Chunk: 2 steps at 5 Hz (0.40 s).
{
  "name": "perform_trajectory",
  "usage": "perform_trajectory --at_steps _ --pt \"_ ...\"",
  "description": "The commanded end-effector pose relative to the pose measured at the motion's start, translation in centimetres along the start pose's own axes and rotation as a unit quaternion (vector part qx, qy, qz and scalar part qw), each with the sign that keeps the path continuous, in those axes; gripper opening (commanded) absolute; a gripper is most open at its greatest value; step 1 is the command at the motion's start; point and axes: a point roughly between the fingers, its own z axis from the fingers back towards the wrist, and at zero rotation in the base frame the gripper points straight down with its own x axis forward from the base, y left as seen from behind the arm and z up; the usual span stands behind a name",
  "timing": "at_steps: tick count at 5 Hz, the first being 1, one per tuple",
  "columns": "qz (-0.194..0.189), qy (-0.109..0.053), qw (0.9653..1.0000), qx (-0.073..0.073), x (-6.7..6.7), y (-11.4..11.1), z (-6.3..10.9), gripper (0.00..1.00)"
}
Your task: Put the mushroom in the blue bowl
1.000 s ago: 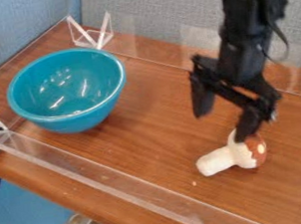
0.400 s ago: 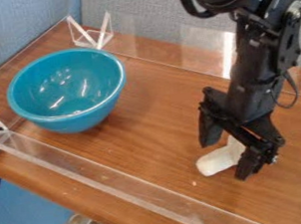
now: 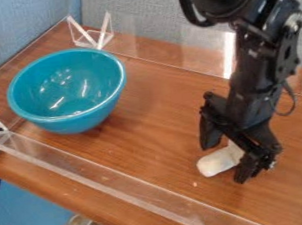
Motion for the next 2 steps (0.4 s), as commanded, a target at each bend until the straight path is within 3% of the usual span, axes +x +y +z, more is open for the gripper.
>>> perform_trajectory --at_steps 1,2 --pt "-0.003 -0.021 0.9998 0.007 0.56 0.21 0.23 1.00" --pt "-0.002 -0.026 0.9996 0.009 0.84 0.45 -0.19 1.00"
